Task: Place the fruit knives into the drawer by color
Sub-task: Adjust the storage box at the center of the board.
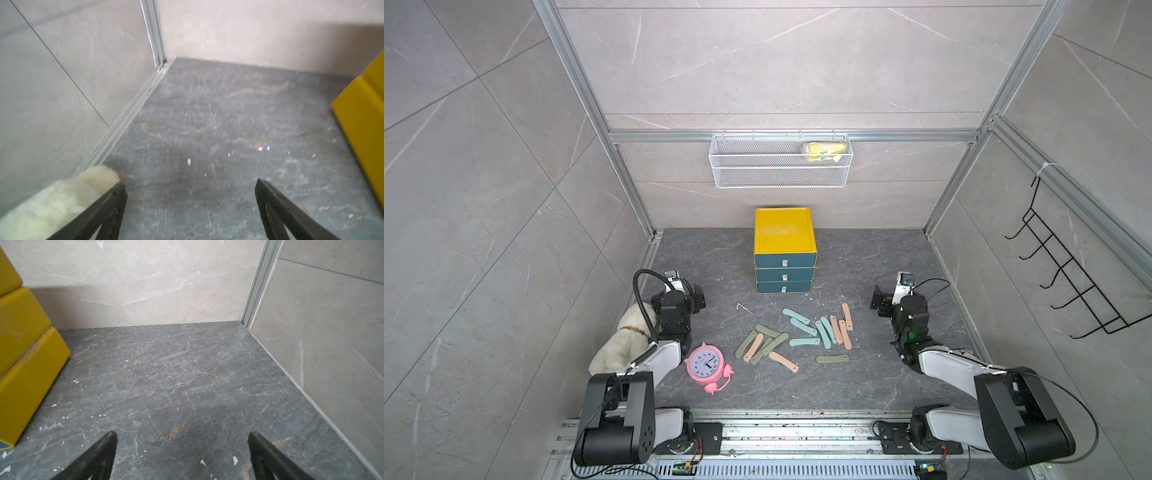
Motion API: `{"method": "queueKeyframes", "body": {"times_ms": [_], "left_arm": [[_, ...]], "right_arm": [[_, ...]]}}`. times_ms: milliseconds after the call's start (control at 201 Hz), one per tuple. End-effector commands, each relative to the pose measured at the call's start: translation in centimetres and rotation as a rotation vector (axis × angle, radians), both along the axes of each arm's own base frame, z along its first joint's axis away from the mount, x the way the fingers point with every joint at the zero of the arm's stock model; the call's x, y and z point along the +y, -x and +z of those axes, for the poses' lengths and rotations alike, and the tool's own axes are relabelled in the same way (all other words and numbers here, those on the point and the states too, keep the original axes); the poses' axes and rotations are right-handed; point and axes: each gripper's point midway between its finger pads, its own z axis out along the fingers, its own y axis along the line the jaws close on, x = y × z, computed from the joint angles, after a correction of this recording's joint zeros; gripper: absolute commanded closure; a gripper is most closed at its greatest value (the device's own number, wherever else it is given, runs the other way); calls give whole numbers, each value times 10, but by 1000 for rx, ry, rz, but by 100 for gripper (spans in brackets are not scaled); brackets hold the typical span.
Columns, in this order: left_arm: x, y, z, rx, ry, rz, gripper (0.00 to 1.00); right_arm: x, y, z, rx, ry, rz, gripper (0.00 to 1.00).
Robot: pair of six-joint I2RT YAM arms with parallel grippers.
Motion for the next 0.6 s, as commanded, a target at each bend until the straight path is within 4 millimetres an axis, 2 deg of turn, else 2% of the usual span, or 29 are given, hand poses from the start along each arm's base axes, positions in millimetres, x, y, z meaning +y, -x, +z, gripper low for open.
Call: {"method": "queueKeyframes", "body": {"times_ms": [0, 119, 174, 199, 209, 244, 264, 309, 338, 358, 463, 508, 592], "left_arm": [[-8, -5, 27, -63, 95, -11, 0], [12, -11, 49, -118, 306, 181, 0], [26, 1, 41, -51, 453, 361, 0], [31, 7, 38, -17, 500, 423, 0], [34, 10, 39, -13, 505, 455, 0], [36, 11, 42, -2, 514, 470, 0], [33, 9, 46, -6, 513, 451, 0], [23, 2, 53, -32, 545, 377, 0], [17, 1, 55, -49, 570, 339, 0], [14, 1, 56, -61, 586, 318, 0], [-4, -3, 62, -60, 661, 226, 0], [-13, -6, 66, -45, 677, 171, 0], [-34, -12, 77, -47, 724, 44, 0]], "right_arm": [[-3, 7, -14, 207, -37, -64, 1], [-9, 1, 12, 183, -118, -144, 1], [-29, 2, 23, 162, -204, -324, 1], [-39, 14, 18, 215, -262, -447, 1], [-44, 23, 11, 256, -278, -507, 1], [-59, 44, 11, 337, -327, -699, 0], [-61, 48, 11, 390, -333, -739, 0], [-46, 32, -2, 537, -333, -636, 0], [-38, 21, -6, 591, -321, -578, 9], [-36, 19, -10, 619, -314, -576, 12], [-19, 15, -28, 680, -330, -519, 13], [-12, 17, -28, 643, -330, -485, 14], [8, 17, -12, 527, -353, -359, 14]]}}
